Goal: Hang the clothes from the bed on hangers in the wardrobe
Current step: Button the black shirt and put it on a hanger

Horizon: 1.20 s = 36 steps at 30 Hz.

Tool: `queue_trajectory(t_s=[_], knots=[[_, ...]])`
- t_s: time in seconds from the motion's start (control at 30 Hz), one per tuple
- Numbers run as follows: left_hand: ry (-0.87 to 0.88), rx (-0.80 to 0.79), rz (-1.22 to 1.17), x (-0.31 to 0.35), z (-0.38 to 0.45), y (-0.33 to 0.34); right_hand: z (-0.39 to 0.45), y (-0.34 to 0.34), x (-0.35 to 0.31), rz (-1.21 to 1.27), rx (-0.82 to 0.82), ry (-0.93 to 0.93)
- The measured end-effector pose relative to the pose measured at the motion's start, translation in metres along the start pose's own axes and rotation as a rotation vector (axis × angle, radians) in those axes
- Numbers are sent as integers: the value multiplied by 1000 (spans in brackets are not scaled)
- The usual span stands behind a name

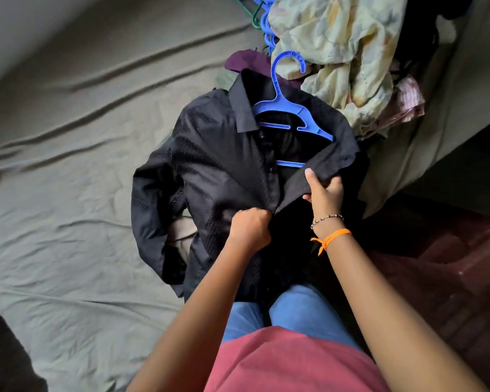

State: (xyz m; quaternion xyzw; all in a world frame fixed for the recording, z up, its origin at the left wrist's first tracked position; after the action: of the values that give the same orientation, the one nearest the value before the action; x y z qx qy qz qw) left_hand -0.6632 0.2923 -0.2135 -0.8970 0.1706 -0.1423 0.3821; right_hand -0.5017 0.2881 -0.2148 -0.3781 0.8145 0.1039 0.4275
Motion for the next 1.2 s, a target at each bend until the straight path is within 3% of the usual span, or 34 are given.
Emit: queue_trajectory(t_s=[0.1,0.17,0.3,0.33,0.47,0.6,0.73,0.87,1.0,1.1,1.2], knots=[[-95,-186,-85,-16,-7,19,0,1,1,-117,32,-2],[-179,-167,-228,-26,-5,9,3,0,1,-197,41,-23],[-300,354,-549,-37,4,-62,2,-2,-1,-208,66,-60],[-306,413,-595,-35,7,-70,0,-8,-3,-162,112,-79],[-344,334,-702,-26,32,-63,-1,-25,-11,25,217,-168],[-411,361,-663,-32,41,-60,5,-13,-14,82,41,-163],[-427,382,-587,-31,41,-59,4,0,-7,172,-63,-34],[-456,397,-543,-31,42,-57,1,-5,19,-138,-58,119],[-478,385,-546,-37,42,-53,-1,-2,22,-189,-61,95],[-454,377,-690,-43,44,-50,-2,10,12,-246,-98,-2],[-403,395,-995,-47,38,-48,-5,24,1,-335,-147,-114]])
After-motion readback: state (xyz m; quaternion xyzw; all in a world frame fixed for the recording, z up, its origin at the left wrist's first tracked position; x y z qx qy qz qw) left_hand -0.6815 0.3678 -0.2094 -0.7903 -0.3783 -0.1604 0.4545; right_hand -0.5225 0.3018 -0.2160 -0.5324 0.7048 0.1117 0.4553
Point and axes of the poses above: each hand's wrist, its own z-axis towards the middle knuckle, its own y-axis out of the palm, x = y × z, the point moved 9 cm from there along z, towards the middle knuckle, and after that the axes turned 7 degrees about z, right-handed, at the moved point
